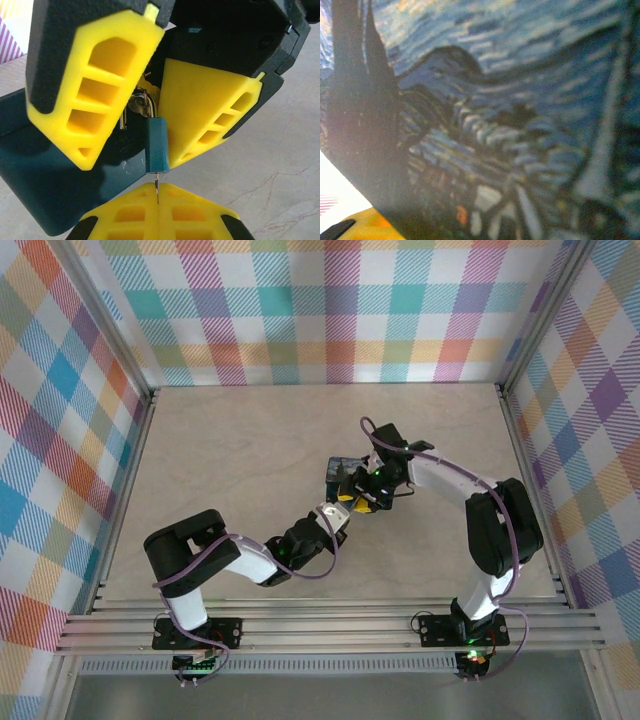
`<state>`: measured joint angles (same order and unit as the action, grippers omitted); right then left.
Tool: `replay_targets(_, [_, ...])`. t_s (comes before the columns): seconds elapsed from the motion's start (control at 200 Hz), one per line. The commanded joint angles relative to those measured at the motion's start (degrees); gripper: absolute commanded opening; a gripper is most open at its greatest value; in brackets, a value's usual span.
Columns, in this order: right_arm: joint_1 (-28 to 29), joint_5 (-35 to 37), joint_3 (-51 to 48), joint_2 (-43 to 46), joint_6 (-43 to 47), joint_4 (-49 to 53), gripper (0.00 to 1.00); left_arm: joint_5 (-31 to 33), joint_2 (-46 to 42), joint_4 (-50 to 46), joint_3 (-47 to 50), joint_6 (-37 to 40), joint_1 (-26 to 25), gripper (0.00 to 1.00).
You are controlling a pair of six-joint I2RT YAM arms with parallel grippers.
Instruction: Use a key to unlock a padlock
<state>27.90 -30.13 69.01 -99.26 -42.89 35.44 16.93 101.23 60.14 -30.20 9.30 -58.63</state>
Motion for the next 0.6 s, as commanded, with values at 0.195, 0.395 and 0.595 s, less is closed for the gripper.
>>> replay_targets(0.195, [1.2,0.8,-6.27,2.49,-6.08,-3.74,0.16,0.6,0.64,1.67,-0.21,-0.93,-2.54,0.0])
replay_targets(0.395, [1.41,2.56,-7.42,3.78,-5.36,-3.03,0.02,1.11,1.32,-0.5,-1.07,-2.33,-2.97,0.0])
replay_targets(0.595, [1.43,3.14,-8.3,4.61,-2.52,-2.73,0.0,3.64,-0.97,-3.83,0.23,-8.91,-3.24,0.1])
